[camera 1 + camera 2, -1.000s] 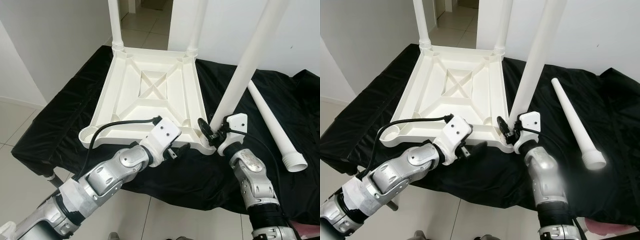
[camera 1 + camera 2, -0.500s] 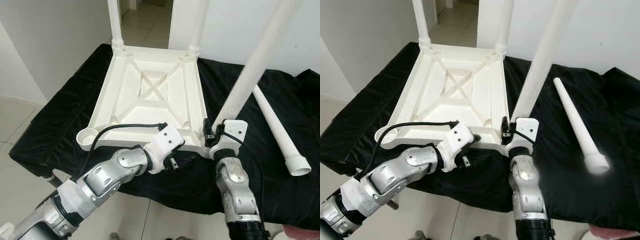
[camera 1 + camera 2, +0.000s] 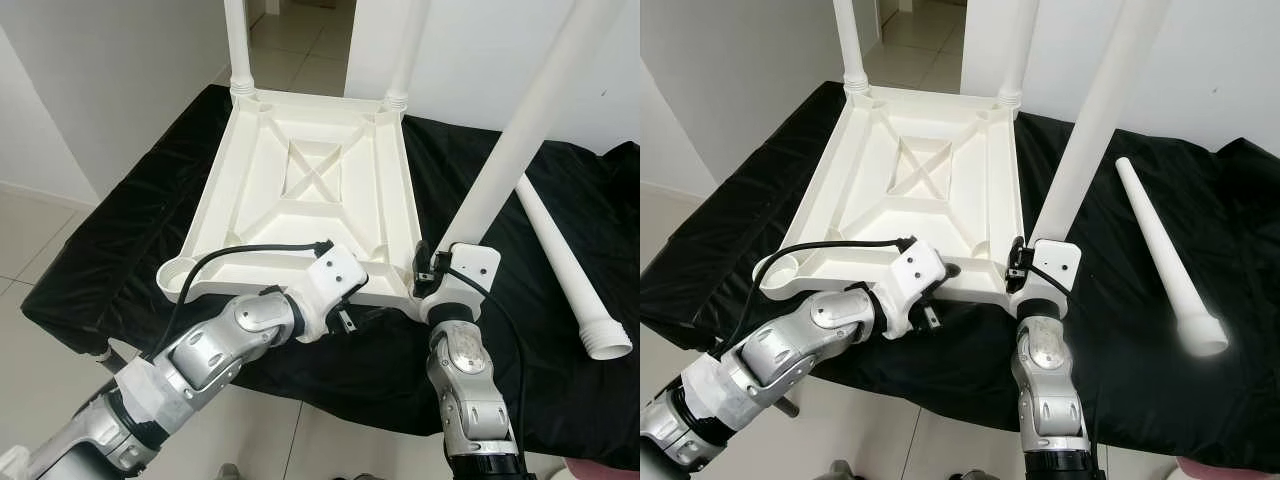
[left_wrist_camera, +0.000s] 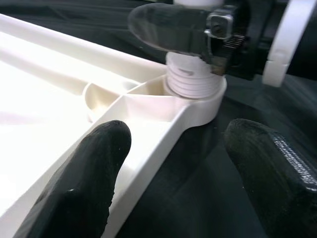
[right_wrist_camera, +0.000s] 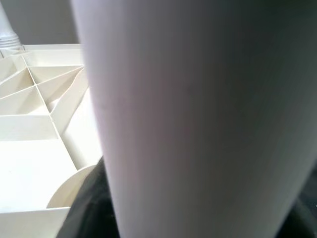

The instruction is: Building children table

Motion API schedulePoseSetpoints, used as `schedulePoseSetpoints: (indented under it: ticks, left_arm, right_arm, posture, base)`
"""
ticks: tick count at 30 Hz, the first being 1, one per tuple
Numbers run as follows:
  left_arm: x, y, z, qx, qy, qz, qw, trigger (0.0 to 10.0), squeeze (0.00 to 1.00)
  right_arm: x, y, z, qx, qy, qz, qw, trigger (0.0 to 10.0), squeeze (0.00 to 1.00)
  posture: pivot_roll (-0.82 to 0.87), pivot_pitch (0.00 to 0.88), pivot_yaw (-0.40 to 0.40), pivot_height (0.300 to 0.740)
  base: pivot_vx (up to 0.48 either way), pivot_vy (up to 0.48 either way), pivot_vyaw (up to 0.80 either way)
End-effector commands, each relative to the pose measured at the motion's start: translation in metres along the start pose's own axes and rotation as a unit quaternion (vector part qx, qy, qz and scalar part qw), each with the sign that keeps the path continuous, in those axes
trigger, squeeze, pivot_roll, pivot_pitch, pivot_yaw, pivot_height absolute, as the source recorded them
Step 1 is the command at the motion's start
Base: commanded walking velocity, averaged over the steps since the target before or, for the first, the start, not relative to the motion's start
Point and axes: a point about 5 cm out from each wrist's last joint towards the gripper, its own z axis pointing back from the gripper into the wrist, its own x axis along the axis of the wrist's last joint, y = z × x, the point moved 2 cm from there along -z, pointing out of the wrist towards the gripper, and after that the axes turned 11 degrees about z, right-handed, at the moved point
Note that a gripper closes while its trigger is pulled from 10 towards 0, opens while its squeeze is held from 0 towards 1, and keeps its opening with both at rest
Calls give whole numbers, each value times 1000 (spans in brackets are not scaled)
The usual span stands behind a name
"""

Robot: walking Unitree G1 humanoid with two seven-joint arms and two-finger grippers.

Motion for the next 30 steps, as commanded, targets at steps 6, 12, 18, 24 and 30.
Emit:
schedulePoseSetpoints:
  ticks: [6,12,18,24,30]
  left_arm:
    - [-3,-4,1,-39,8,-3,999,10000,0]
    - [-3,-4,1,-38,7,-4,999,10000,0]
    - [-3,-5,0,-42,8,-5,999,10000,0]
    - [-2,-5,-1,-43,7,-6,999,10000,0]
    - [-1,-4,-2,-44,6,-8,999,10000,0]
  right_arm:
    - [-12,-8,3,11,17,-21,1000,10000,1000]
    - [-10,-18,2,67,-7,-12,998,10000,1000]
    - [-9,-12,6,200,-38,-3,979,10000,0]
    - [-10,-9,4,280,-57,15,958,10000,0]
    - [-8,-14,-11,309,-70,40,948,10000,0]
  posture:
    - [-11,58,-43,740]
    - [-14,54,-42,740]
    - [-21,52,-36,740]
    - [-23,50,-34,740]
    - [-20,50,-33,740]
  base:
    - [0,0,0]
    - [0,0,0]
    - [0,0,0]
    - [0,0,0]
    - [0,0,0]
